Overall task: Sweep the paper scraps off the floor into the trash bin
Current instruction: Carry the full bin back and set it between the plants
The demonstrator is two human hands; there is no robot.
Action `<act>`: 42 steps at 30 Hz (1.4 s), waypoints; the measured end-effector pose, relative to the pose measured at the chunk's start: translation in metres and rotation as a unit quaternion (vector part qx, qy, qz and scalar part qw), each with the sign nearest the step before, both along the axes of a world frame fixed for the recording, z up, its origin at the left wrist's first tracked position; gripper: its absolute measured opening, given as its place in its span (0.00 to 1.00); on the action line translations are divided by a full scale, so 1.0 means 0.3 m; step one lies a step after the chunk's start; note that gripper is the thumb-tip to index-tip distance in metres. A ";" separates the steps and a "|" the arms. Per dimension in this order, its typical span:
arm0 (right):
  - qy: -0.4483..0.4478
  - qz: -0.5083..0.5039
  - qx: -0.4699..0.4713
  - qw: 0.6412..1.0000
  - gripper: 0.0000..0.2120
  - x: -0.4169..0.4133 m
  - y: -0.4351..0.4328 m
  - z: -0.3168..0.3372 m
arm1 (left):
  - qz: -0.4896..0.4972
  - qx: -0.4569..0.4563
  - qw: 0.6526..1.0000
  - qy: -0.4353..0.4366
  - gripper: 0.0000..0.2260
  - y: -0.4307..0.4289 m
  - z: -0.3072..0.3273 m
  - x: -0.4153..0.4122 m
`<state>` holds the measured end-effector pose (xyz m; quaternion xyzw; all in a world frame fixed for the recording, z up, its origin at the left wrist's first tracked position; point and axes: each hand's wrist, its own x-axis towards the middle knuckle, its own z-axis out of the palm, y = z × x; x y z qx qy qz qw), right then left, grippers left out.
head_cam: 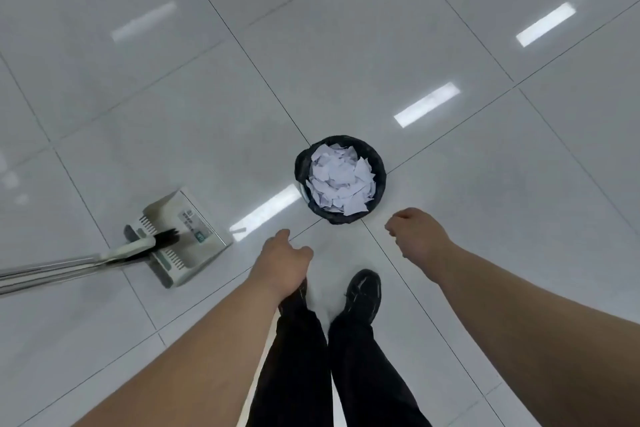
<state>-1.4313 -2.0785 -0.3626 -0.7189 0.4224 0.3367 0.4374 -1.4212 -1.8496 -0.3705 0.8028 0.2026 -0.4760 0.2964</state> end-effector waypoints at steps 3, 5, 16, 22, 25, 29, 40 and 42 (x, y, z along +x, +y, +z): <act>0.009 -0.005 -0.023 1.000 0.24 0.031 -0.029 -0.216 | 0.019 -0.009 1.000 0.010 0.33 -0.046 -0.199 0.023; 0.015 -0.010 -0.022 1.000 0.26 0.054 -0.047 -0.345 | 0.029 -0.012 0.999 0.017 0.31 -0.067 -0.344 0.045; -0.001 -0.093 -0.004 0.996 0.15 0.205 -0.124 -0.938 | 0.123 0.009 0.989 -0.083 0.11 -0.173 -0.952 0.249; -0.001 -0.119 -0.008 0.993 0.13 0.229 -0.109 -0.933 | 0.196 -0.013 0.975 -0.101 0.07 -0.157 -0.937 0.266; -0.003 -0.110 0.001 0.994 0.11 0.263 -0.101 -0.771 | 0.223 -0.037 0.969 -0.103 0.06 -0.136 -0.748 0.299; -0.031 -0.099 0.014 0.995 0.08 0.370 -0.064 -0.391 | 0.268 -0.063 0.954 -0.120 0.08 -0.073 -0.357 0.390; -0.179 -0.045 0.041 0.982 0.09 0.879 0.235 0.852 | 0.344 -0.151 0.888 -0.266 0.12 0.228 0.864 0.758; -0.198 -0.025 0.047 0.979 0.10 0.991 0.344 0.985 | 0.361 -0.156 0.874 -0.287 0.12 0.328 0.984 0.832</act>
